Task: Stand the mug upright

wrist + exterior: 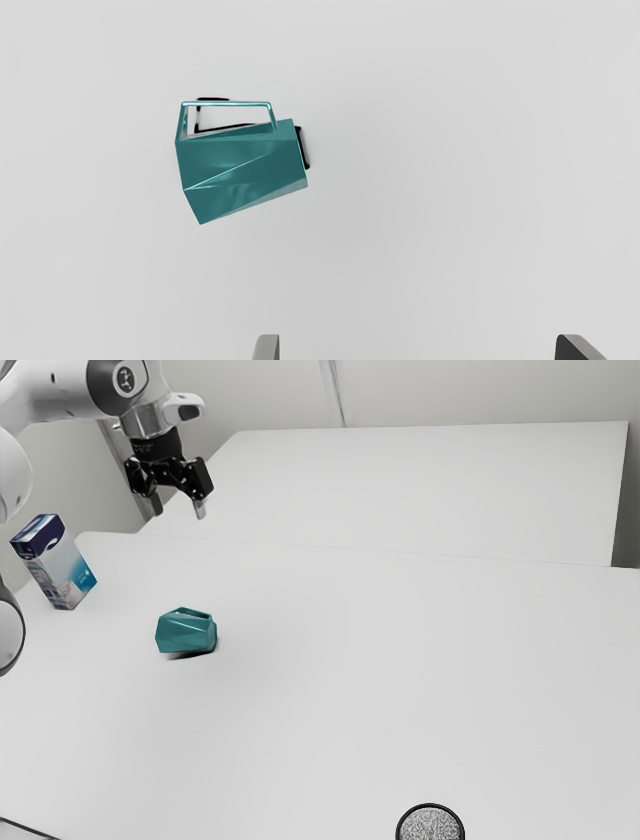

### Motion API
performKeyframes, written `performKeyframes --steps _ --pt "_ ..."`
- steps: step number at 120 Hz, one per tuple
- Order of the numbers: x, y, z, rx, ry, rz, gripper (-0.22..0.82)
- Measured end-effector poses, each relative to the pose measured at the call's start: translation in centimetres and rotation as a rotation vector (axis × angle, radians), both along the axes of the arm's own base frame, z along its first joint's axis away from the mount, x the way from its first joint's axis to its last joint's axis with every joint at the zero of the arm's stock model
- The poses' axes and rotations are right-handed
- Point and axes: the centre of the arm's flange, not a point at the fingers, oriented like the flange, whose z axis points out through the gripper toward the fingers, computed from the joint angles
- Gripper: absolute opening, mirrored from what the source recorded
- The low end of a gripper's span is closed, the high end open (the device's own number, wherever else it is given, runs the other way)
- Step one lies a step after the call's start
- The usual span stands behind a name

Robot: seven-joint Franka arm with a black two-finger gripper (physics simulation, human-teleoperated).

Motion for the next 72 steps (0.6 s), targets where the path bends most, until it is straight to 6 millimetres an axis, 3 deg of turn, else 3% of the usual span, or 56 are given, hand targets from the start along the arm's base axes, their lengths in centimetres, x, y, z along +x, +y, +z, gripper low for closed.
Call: performKeyframes --steps 17,33,43,58,72 --pt "0.0 0.0 0.2 0.001 -0.005 0.001 0.6" --pt "-0.1 1.1 -1.0 0.004 0.016 0.018 0.6" --pt "-0.3 1.7 -3.4 0.001 0.053 0.028 0.6" --pt "-0.9 1.4 -9.8 -0.01 0.126 0.023 0.6" --pt "-1.4 2.5 -13.8 -0.039 0.14 0.048 0.6"
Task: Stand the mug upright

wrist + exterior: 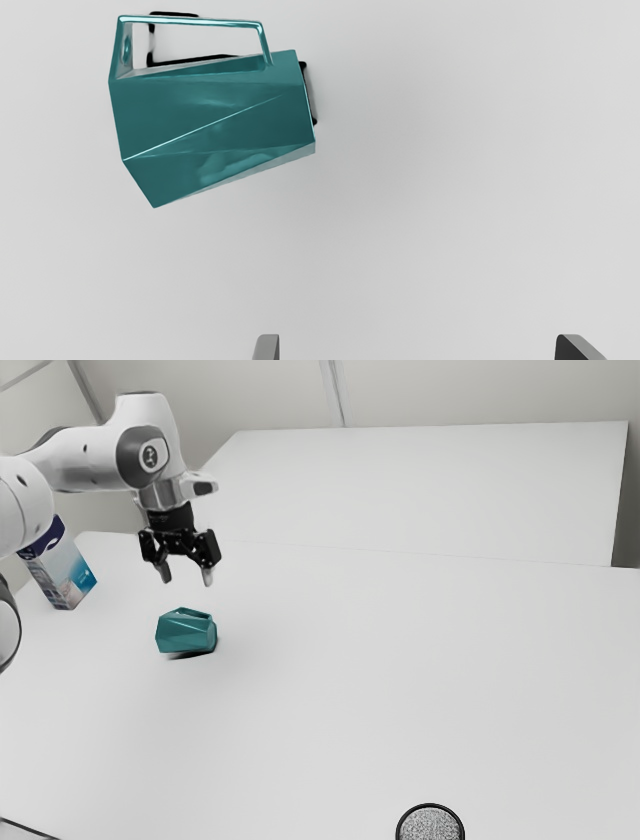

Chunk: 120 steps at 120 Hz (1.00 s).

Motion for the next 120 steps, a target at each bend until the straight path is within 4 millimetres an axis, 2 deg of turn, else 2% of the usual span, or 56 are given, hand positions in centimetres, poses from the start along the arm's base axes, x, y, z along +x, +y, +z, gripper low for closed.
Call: performKeyframes --steps 14,49,70,81,97,120 --pt "-0.3 2.3 -2.1 -0.043 -0.036 0.029 0.6" --pt "-1.1 8.7 -2.8 -0.089 -0.134 0.029 0.6" --pt "-1.9 13.0 -4.6 -0.158 -0.164 0.037 0.6" --pt "-2.1 14.2 -6.1 -0.21 -0.184 0.034 0.6" --pt "-1.8 14.9 -8.6 -0.279 -0.209 0.005 0.6" --pt "-2.0 16.4 -9.4 -0.344 -0.276 -0.036 0.6"
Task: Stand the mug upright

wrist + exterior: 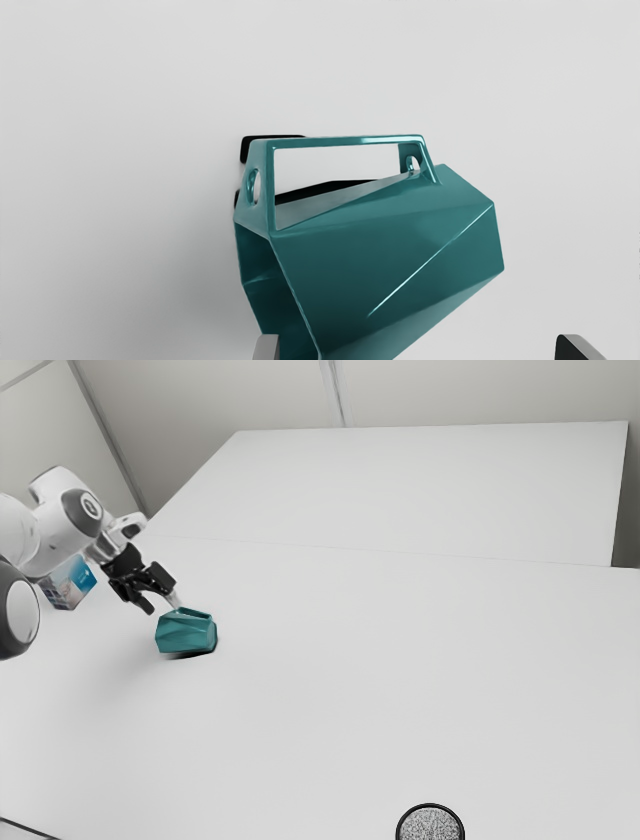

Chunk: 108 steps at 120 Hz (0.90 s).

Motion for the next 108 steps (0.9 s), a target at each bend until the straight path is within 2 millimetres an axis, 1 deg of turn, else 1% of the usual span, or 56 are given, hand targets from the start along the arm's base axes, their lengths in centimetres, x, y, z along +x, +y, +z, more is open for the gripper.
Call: performKeyframes --steps 12,20,30,48,95,108 --pt "-0.4 1.1 -0.2 -0.017 -0.026 -0.016 0.6" --pt "-0.7 1.8 -0.8 -0.037 -0.038 -0.019 0.6" --pt "-0.9 2.2 -1.6 -0.067 -0.05 -0.027 0.6" --pt "-1.9 3.3 -2.8 -0.125 -0.074 -0.025 0.6" --pt "-3.4 3.0 -5.4 -0.305 -0.109 -0.031 0.6" --pt "-3.9 3.2 -5.8 -0.346 -0.114 -0.025 0.6"
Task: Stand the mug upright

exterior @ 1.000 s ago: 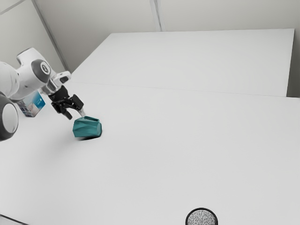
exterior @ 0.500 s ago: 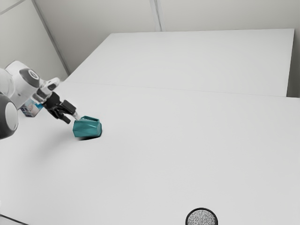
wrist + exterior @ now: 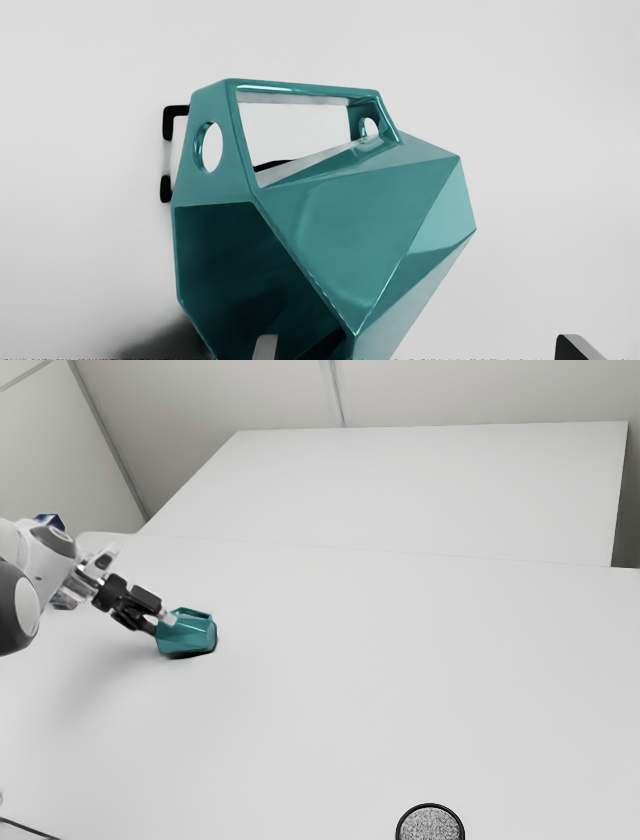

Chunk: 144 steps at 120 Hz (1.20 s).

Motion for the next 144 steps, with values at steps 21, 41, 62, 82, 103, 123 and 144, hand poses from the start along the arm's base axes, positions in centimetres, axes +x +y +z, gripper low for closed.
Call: performKeyframes --steps 21,41,62,82,103,123,144 --pt "-0.9 0.6 -0.5 -0.057 -0.001 0.003 0.6" --pt "-1.2 1.0 -0.2 -0.082 -0.011 -0.005 0.6" --pt "-1.0 1.2 -0.2 -0.088 -0.02 -0.018 0.6" --pt "-0.8 1.2 -1.0 -0.095 -0.018 -0.023 0.6" --pt "-0.3 1.4 -0.7 -0.085 -0.034 -0.03 0.6" --pt "0.2 1.5 -0.7 -0.081 -0.05 -0.03 0.6" --pt "0.4 1.2 -1.4 -0.112 -0.057 -0.016 0.6"
